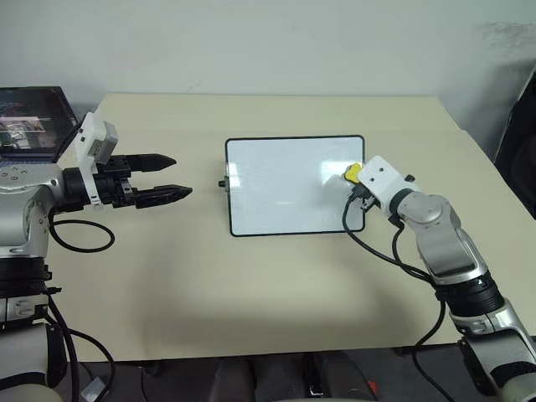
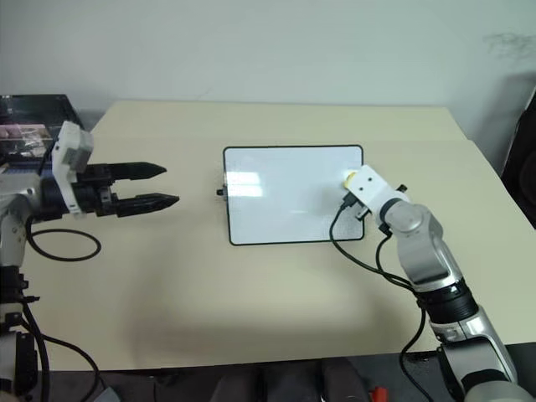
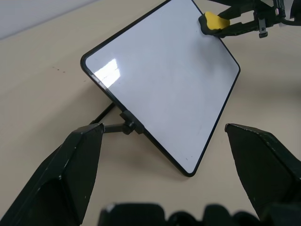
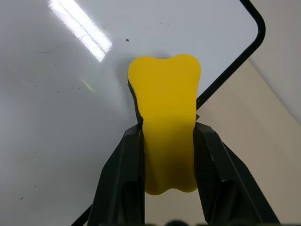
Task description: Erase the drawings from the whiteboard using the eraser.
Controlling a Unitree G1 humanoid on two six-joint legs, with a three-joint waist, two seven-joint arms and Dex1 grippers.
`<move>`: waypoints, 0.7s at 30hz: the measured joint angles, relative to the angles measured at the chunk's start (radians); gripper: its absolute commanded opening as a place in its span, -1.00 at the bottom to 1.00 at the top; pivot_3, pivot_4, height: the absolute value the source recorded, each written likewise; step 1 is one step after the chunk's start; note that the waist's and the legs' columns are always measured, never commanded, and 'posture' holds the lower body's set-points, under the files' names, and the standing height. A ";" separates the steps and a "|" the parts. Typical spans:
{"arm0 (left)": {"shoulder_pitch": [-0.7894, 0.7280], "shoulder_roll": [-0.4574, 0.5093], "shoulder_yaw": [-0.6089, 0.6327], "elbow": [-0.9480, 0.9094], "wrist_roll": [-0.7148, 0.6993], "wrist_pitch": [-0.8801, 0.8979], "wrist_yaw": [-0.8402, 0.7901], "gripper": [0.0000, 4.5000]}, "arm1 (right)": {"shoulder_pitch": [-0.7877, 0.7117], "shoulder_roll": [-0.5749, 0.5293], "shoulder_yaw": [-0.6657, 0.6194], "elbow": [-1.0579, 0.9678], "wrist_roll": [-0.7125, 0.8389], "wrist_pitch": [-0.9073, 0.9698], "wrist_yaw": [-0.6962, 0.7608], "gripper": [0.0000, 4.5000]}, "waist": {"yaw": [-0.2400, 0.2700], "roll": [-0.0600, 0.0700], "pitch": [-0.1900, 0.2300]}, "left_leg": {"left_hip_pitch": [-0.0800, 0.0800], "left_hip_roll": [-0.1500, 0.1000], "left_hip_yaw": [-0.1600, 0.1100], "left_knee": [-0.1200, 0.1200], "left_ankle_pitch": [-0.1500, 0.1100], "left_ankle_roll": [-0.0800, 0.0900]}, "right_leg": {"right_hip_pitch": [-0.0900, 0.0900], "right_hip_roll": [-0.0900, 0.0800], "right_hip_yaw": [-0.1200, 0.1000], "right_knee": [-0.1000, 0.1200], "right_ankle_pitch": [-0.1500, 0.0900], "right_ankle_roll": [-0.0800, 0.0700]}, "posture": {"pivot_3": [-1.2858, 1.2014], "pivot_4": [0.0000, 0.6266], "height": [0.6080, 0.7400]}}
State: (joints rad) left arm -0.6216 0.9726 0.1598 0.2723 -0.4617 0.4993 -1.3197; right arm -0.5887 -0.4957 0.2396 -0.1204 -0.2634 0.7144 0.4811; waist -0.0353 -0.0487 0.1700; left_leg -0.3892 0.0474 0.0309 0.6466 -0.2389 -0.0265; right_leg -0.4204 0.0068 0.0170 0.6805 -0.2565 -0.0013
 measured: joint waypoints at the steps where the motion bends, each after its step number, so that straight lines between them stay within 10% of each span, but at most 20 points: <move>1: 0.000 0.000 0.000 0.000 0.000 0.000 0.000 1.00 | -0.005 0.009 0.007 0.002 -0.003 0.002 -0.002 -0.54 | -0.004 0.000 0.000 | 0.000 0.000 0.000 0.000 0.000 0.000 | 0.000 0.000 0.000 0.000 0.000 0.000 | 0.03 -0.52 1.00; 21: -0.001 -0.001 0.000 0.000 0.002 0.000 0.005 1.00 | -0.070 0.106 0.117 0.026 -0.041 -0.006 0.020 -0.54 | -0.028 0.000 0.000 | 0.003 0.002 0.000 -0.003 0.000 0.000 | 0.000 0.001 0.001 0.000 0.000 -0.002 | 0.03 -0.52 1.00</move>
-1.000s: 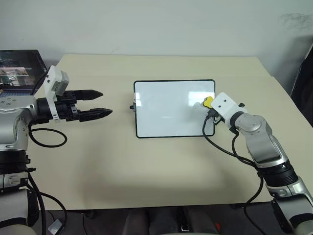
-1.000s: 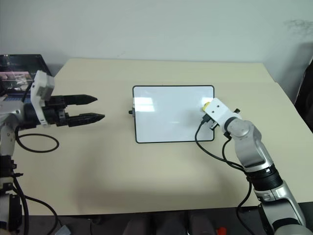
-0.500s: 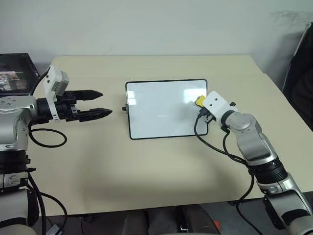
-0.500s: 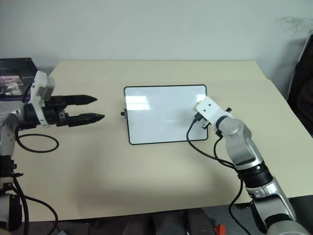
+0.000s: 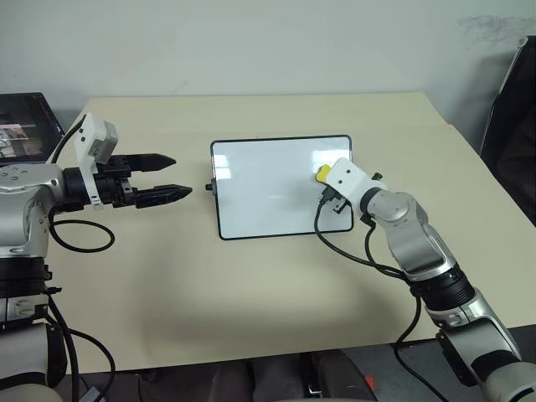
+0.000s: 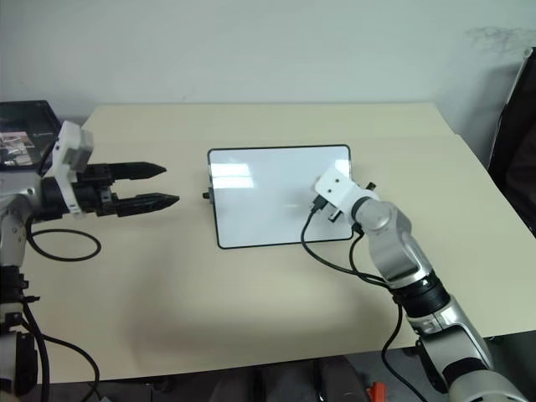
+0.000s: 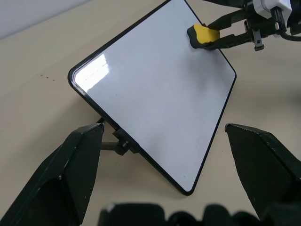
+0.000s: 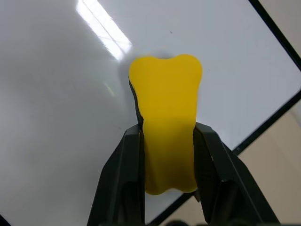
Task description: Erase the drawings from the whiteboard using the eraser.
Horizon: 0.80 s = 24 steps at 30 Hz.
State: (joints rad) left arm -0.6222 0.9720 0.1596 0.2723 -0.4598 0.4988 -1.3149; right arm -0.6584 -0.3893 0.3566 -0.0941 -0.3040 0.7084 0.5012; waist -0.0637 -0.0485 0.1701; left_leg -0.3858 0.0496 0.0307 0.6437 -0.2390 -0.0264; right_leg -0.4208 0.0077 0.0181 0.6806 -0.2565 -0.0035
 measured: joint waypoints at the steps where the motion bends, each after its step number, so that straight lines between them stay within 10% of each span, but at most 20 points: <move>1: 0.000 0.000 0.000 0.000 0.000 0.000 0.001 1.00 | 0.000 0.005 0.009 0.000 0.000 -0.003 0.002 -0.54 | 0.000 0.000 0.000 | 0.000 0.000 0.000 0.000 0.000 0.000 | 0.000 0.000 0.000 0.000 0.000 0.000 | 0.03 -0.52 1.00; 8: 0.000 -0.002 0.000 -0.001 0.000 0.000 0.012 1.00 | 0.016 0.050 -0.062 -0.013 0.068 0.006 0.017 -0.55 | 0.007 0.001 0.001 | -0.005 0.000 0.000 0.000 0.000 0.000 | -0.003 0.000 -0.001 -0.001 0.000 0.000 | 0.03 -0.52 1.00; 17: -0.002 -0.002 -0.004 0.004 0.000 -0.003 0.008 1.00 | -0.062 0.020 -0.672 -0.245 0.321 0.139 -0.112 -0.55 | 0.034 0.003 0.002 | -0.016 -0.002 0.000 -0.001 0.000 -0.001 | -0.012 -0.001 -0.003 -0.002 -0.001 0.000 | 0.03 -0.52 1.00; 24: -0.019 -0.019 -0.025 0.016 0.005 -0.008 -0.006 1.00 | 0.171 -0.083 -0.750 -0.272 0.346 0.408 -0.140 -0.55 | 0.035 0.004 0.003 | -0.015 -0.002 0.001 -0.001 -0.001 -0.001 | -0.011 -0.001 -0.003 -0.002 -0.002 0.000 | 0.03 -0.52 1.00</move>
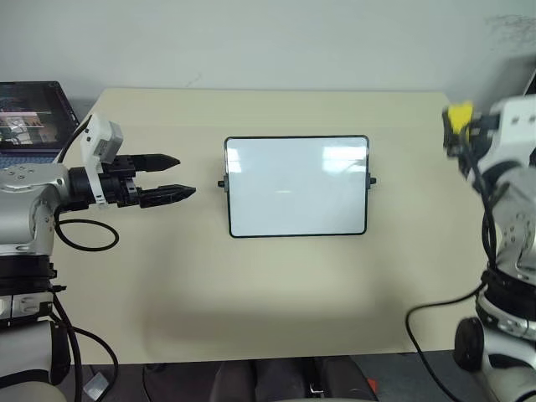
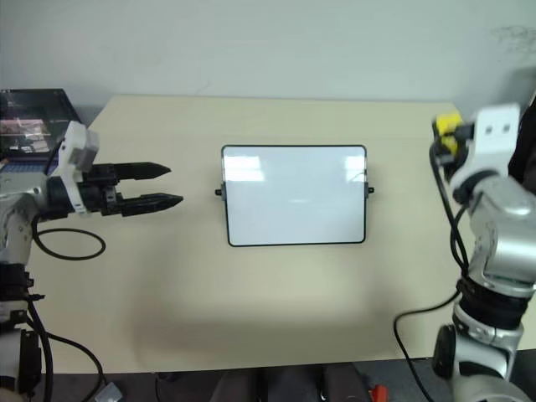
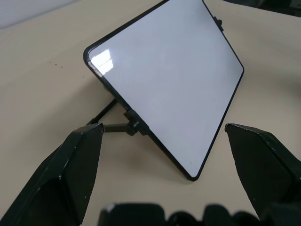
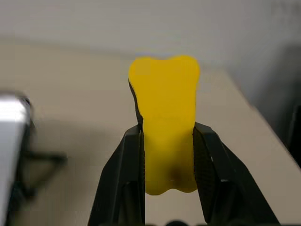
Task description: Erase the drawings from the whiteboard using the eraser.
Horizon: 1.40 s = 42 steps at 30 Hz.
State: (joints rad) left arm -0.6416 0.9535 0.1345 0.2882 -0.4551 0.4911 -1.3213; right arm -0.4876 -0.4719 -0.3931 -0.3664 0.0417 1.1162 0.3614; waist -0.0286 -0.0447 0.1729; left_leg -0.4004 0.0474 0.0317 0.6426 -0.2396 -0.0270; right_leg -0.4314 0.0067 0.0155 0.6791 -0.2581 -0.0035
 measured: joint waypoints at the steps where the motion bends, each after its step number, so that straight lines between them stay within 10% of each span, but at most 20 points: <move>1: 0.000 0.000 -0.001 0.001 0.001 0.000 -0.001 1.00 | 0.039 -0.008 0.001 -0.001 0.016 0.029 0.013 -0.55 | 0.000 0.001 0.000 | 0.000 0.000 0.000 0.000 0.000 0.000 | 0.000 0.000 0.000 0.000 0.000 0.000 | 0.03 -0.52 1.00; 30: -0.001 -0.003 -0.014 0.002 0.003 0.003 -0.001 1.00 | 0.311 -0.238 0.082 0.110 0.096 0.113 0.045 -0.55 | -0.005 0.002 0.001 | 0.001 0.000 0.000 0.001 0.000 0.000 | 0.001 0.004 0.001 0.000 0.000 0.001 | 0.03 -0.52 1.00; 40: -0.002 -0.003 -0.015 0.003 0.003 0.003 0.000 1.00 | 0.310 -0.228 0.058 0.123 0.105 0.113 0.033 0.94 | -0.003 0.002 0.001 | 0.001 0.000 0.000 0.001 0.000 0.000 | 0.001 0.004 0.001 0.000 0.000 0.001 | 0.03 -0.52 1.00; 42: -0.002 -0.003 -0.015 0.003 0.003 0.003 0.000 1.00 | 0.310 -0.237 0.057 0.122 0.107 0.113 0.038 0.99 | -0.004 0.002 0.001 | 0.001 0.000 0.000 0.001 0.000 0.000 | 0.001 0.004 0.001 0.000 0.000 0.001 | 0.03 -0.52 1.00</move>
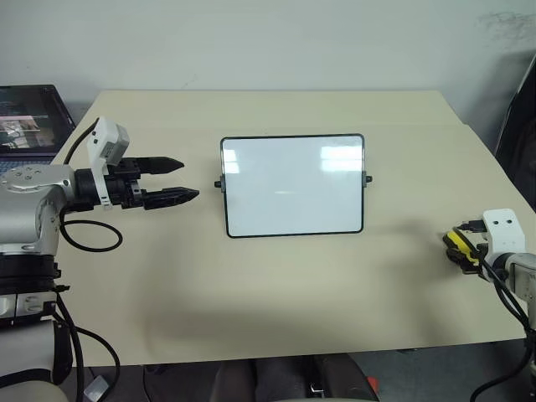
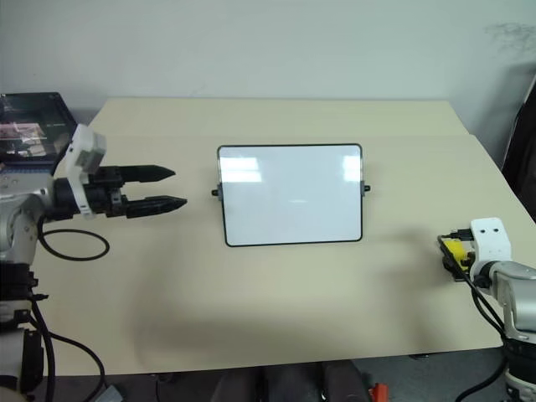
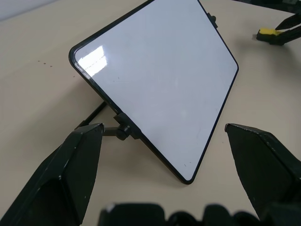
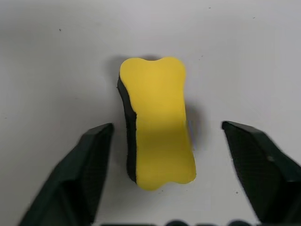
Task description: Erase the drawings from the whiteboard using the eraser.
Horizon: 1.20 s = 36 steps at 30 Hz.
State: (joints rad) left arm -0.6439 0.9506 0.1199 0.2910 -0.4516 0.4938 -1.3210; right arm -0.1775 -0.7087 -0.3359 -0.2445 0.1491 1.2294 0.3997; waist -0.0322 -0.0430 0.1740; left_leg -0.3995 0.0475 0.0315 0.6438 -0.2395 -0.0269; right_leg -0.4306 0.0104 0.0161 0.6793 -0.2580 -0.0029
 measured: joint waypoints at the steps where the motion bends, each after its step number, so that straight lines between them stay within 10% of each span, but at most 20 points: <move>1: 0.000 0.000 0.000 0.000 0.001 0.000 0.000 1.00 | 0.000 -0.009 0.001 -0.003 0.003 0.001 0.007 0.99 | 0.000 0.000 0.000 | 0.000 0.000 0.000 0.000 0.000 0.000 | 0.000 0.000 0.000 0.000 0.000 0.000 | 0.03 -0.52 1.00; 8: -0.096 -0.037 0.030 0.128 0.081 -0.187 0.182 1.00 | -0.117 -0.076 -0.015 -0.102 0.055 0.001 0.044 0.99 | 0.000 0.000 0.000 | 0.001 0.000 -0.001 0.001 0.000 0.000 | 0.001 0.000 0.000 0.001 0.000 0.001 | 0.03 -0.52 1.00; 17: -0.314 -0.144 0.155 0.495 0.221 -0.547 0.722 1.00 | -0.336 0.306 -0.073 0.045 0.109 -0.419 -0.117 0.99 | 0.003 -0.001 -0.001 | 0.000 0.000 0.000 0.001 0.000 0.000 | 0.003 -0.004 -0.001 -0.001 0.003 0.000 | 0.03 -0.52 1.00; 36: 0.204 -0.531 0.232 0.068 0.279 -0.555 1.237 1.00 | -0.212 0.555 0.010 0.256 0.108 -0.916 -0.227 0.99 | 0.004 -0.002 -0.001 | 0.004 0.000 0.000 0.001 0.000 -0.001 | 0.007 -0.014 -0.001 0.001 0.004 0.002 | 0.03 -0.52 1.00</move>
State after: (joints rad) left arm -0.4394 0.4197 0.3517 0.3592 -0.1725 -0.0613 -0.0843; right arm -0.3898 -0.1534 -0.3259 0.0115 0.2574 0.3133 0.1727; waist -0.0282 -0.0450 0.1728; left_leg -0.3960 0.0472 0.0312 0.6450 -0.2397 -0.0278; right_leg -0.4235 -0.0037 0.0155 0.6799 -0.2543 -0.0004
